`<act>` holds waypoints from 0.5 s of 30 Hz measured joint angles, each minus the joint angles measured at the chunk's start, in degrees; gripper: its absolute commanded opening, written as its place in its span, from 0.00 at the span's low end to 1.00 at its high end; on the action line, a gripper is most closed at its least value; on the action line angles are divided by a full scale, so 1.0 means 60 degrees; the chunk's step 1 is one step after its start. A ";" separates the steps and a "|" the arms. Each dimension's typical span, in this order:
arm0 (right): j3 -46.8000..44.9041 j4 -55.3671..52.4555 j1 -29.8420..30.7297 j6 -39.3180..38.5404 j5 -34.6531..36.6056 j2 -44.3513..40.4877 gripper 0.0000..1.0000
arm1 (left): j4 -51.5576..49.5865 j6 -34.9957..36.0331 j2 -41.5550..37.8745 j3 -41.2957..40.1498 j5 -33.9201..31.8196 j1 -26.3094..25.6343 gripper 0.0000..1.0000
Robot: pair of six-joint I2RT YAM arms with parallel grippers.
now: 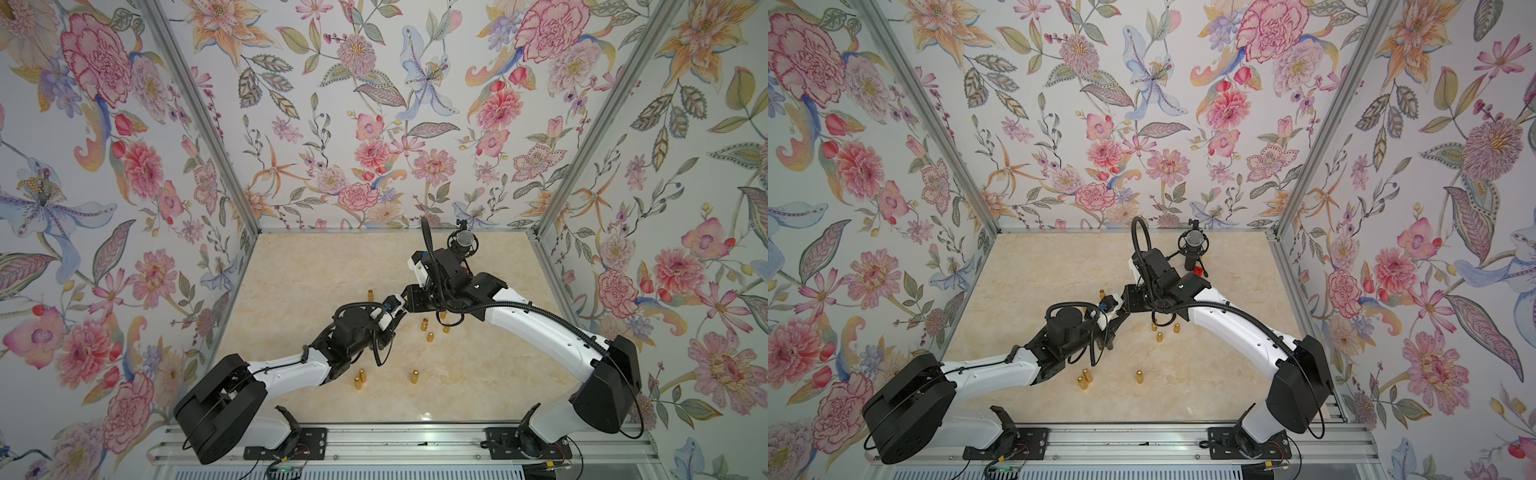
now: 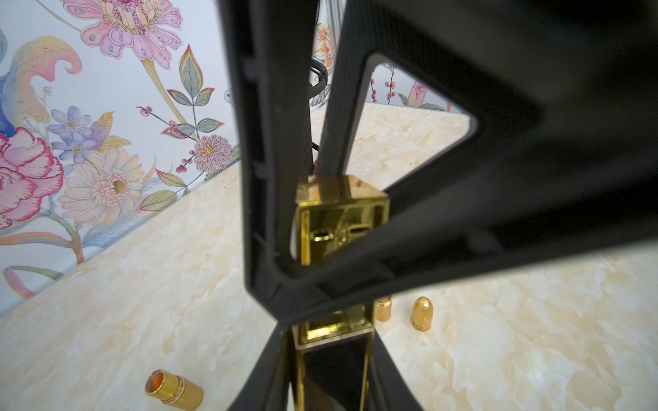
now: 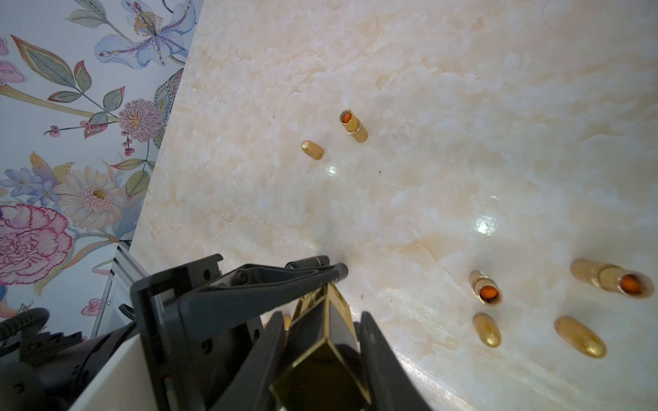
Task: Open the lipstick cap
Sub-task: Open the cover of the lipstick.
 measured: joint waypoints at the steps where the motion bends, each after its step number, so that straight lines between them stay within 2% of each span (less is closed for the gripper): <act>1: 0.0000 0.0000 0.0000 -0.0040 -0.0047 0.0000 0.45 | 0.0000 -0.0033 0.0000 0.0000 0.0007 0.0000 0.19; 6: -0.0044 0.0102 -0.0036 -0.0310 -0.0280 -0.0175 0.60 | -0.0022 -0.0153 -0.0080 0.0000 0.0262 0.0004 0.14; 11: -0.0514 0.0699 -0.0135 -0.0878 -0.0612 -0.0903 0.61 | -0.0076 -0.0335 -0.0390 0.0000 0.0648 0.0018 0.11; 15: -0.1024 0.1137 -0.0302 -0.1275 -0.1016 -0.1293 0.58 | -0.0091 -0.0543 -0.0648 0.0000 0.0954 0.0087 0.11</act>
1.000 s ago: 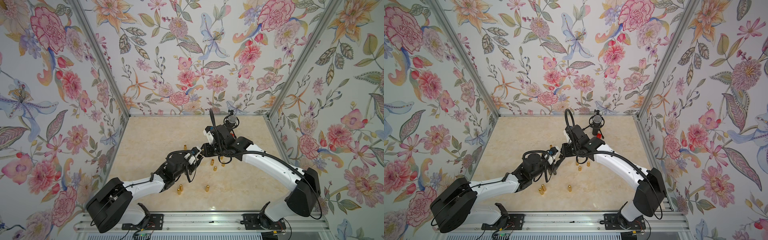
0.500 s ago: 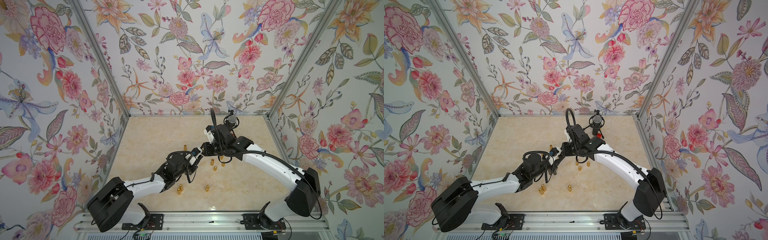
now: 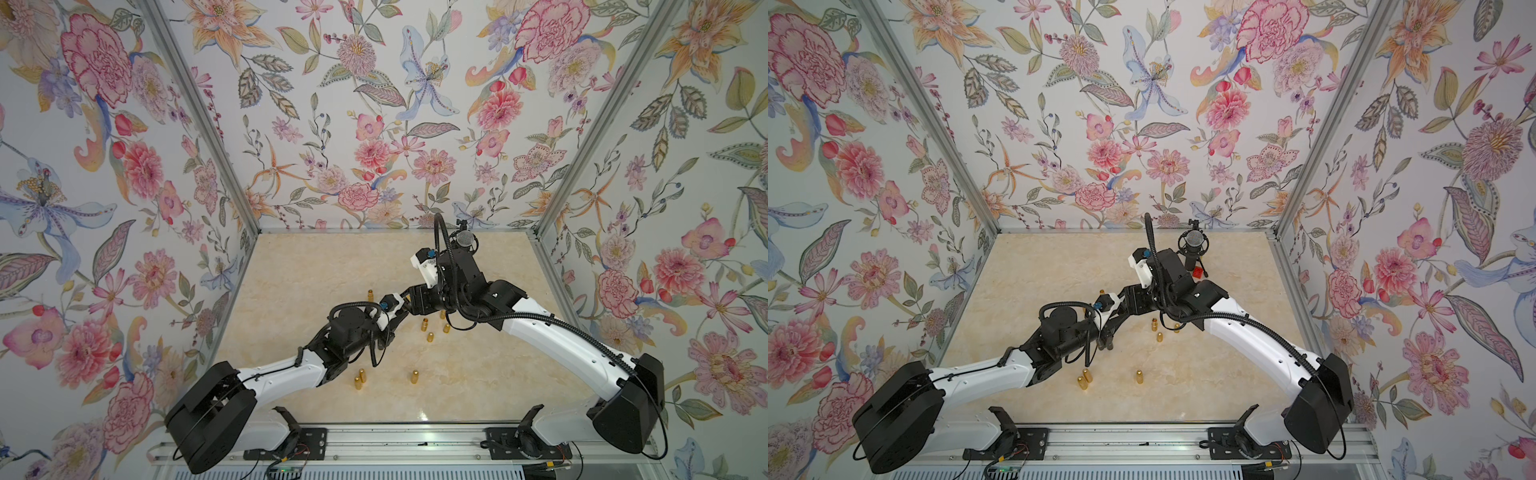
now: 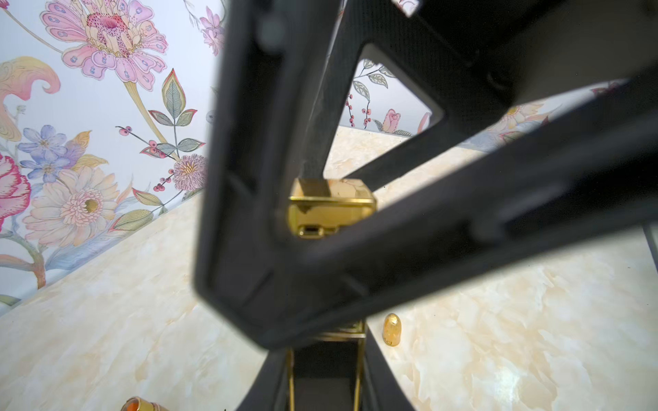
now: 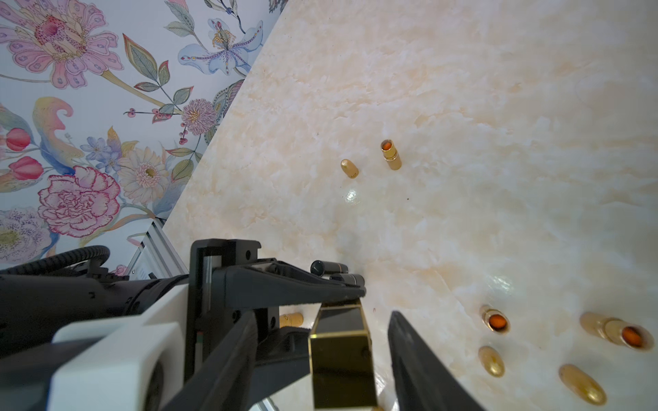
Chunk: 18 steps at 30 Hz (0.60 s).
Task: Open the lipstick cap
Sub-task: Open the cover of the lipstick.
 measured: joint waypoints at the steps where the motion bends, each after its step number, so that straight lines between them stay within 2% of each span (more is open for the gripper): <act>1: -0.0091 0.0073 -0.0066 -0.0047 -0.0066 -0.0018 0.56 | 0.0000 -0.0033 -0.0069 0.0000 0.0062 0.0018 0.10; 8: -0.0539 0.0528 -0.0310 -0.0182 -0.0637 -0.0018 0.47 | -0.0178 -0.0244 -0.0222 0.0000 0.0506 0.0149 0.10; 12: -0.0674 0.0747 -0.0317 -0.0233 -0.0889 -0.0018 0.34 | -0.0306 -0.0284 -0.0222 0.0000 0.0546 0.0153 0.09; 18: -0.0769 0.0823 -0.0335 -0.0313 -0.0962 -0.0022 0.24 | -0.0474 -0.0295 -0.0226 0.0000 0.0535 0.0153 0.09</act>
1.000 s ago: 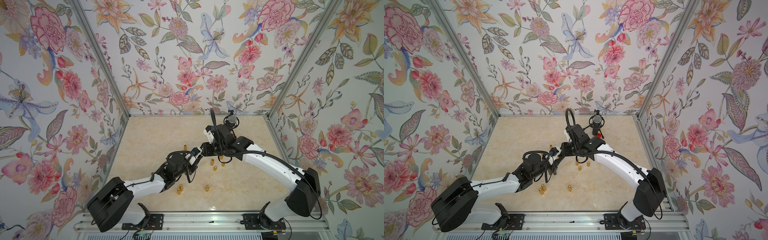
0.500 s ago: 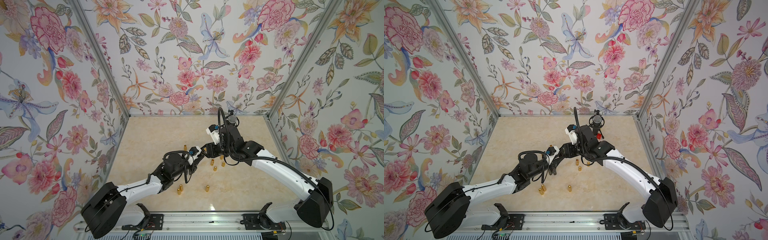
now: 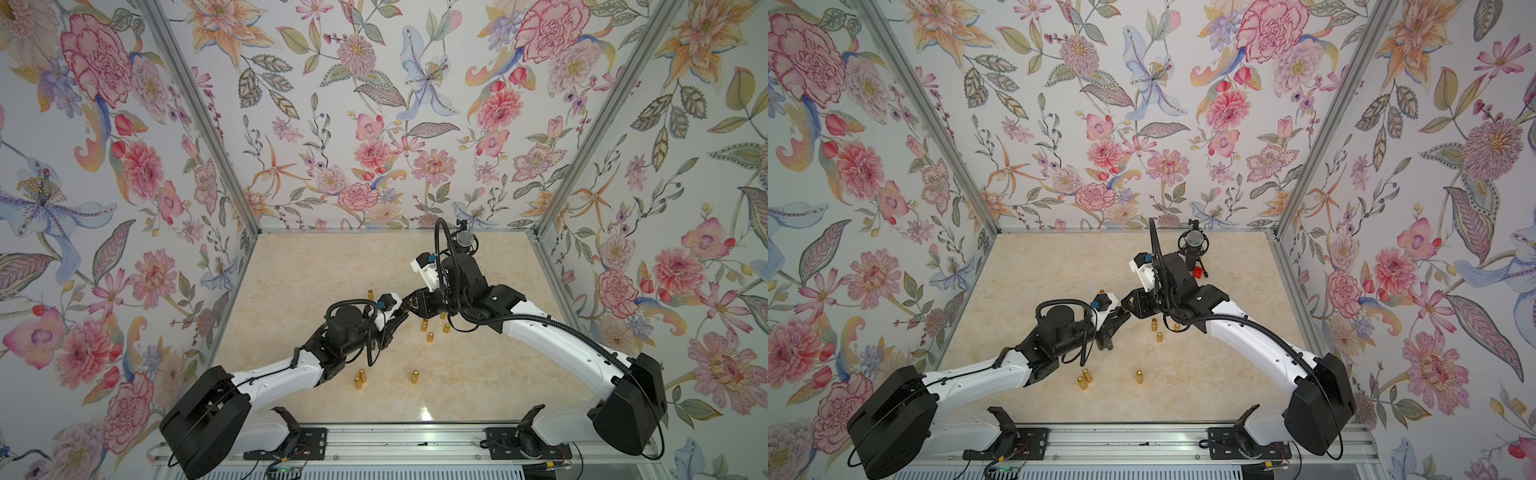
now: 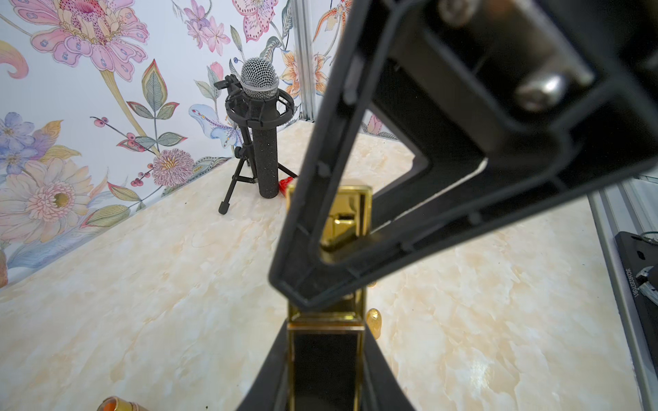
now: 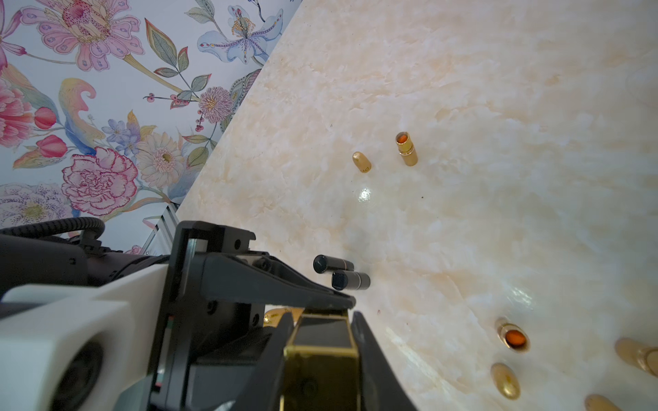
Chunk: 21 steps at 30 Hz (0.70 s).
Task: Open the lipstick cap
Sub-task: Open the cover of the lipstick, then place the cover at the center of the board.
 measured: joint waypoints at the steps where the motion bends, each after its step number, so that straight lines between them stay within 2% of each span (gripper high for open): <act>1: -0.0018 0.0000 0.0000 -0.0007 -0.0004 0.0000 0.24 | -0.0018 0.0000 0.0000 0.0000 0.0007 0.0000 0.09; 12: -0.0127 0.0102 -0.0127 0.0364 -0.0084 -0.0379 0.24 | -0.0280 0.0131 -0.0335 0.0007 0.0004 -0.0022 0.08; 21: -0.0725 0.0124 -0.1169 0.0874 0.0401 -0.1880 0.25 | -0.1038 0.0168 -0.0743 -0.0259 -0.0313 0.0044 0.08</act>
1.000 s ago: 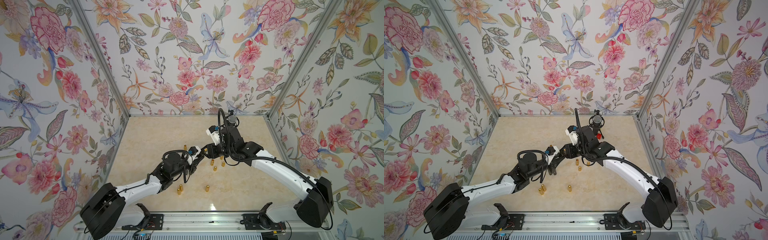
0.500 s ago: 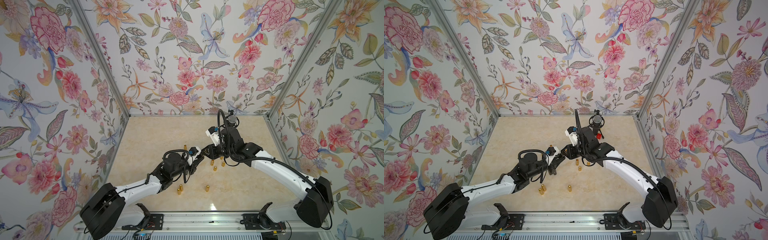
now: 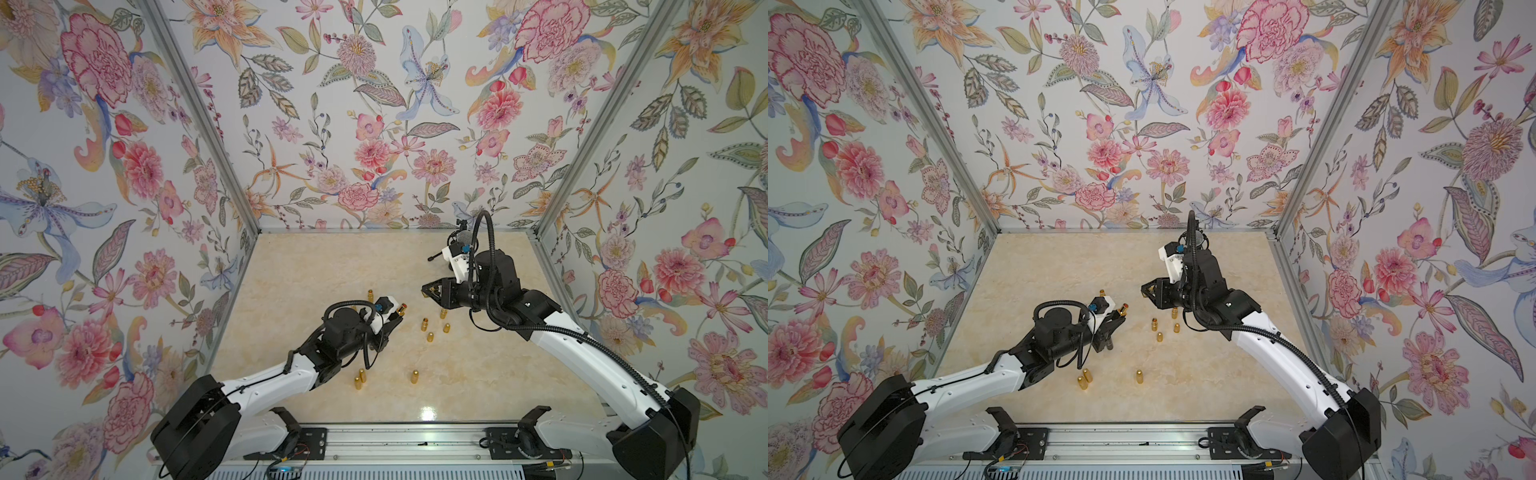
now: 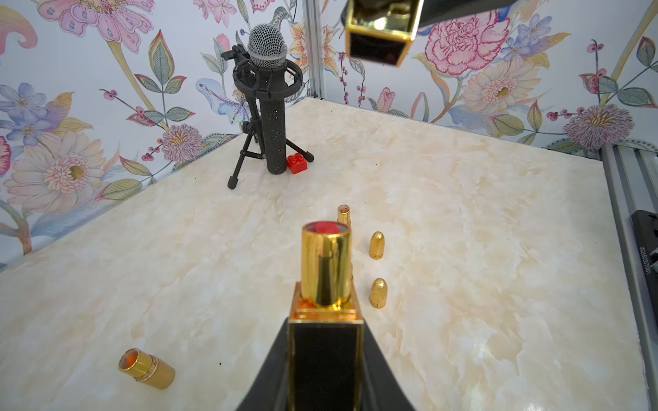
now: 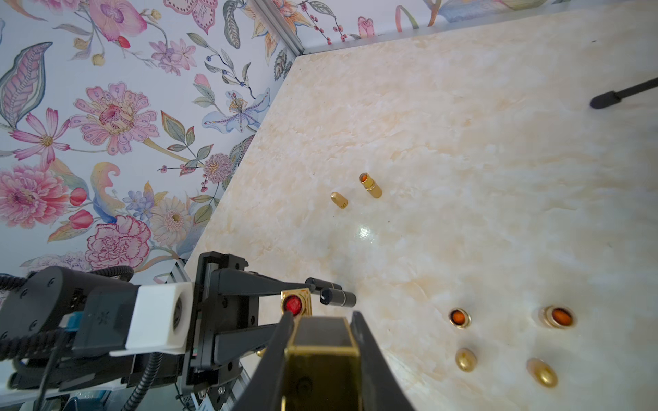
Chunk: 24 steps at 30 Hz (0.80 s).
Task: Open the lipstick cap
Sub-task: Place the cover at the center of the board.
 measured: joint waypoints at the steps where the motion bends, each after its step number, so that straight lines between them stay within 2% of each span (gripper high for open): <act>1: -0.0138 -0.0036 -0.0007 0.0026 0.0146 -0.0153 0.25 | -0.0004 -0.0004 -0.0098 -0.0029 0.0000 0.0000 0.08; 7: -0.1504 -0.0845 0.0160 0.0135 0.2211 -0.0991 0.25 | 0.0047 -0.0131 -0.0758 -0.0288 0.0000 0.0000 0.08; 14: -0.3224 -0.1366 0.1290 0.0841 0.4524 -0.0801 0.25 | 0.0259 -0.0321 -0.0790 -0.0321 0.0004 0.0000 0.08; 24: -0.5144 -0.0051 0.1399 0.1902 0.5563 -0.0444 0.27 | 0.0408 -0.0408 -0.0787 -0.0324 0.0004 -0.0004 0.08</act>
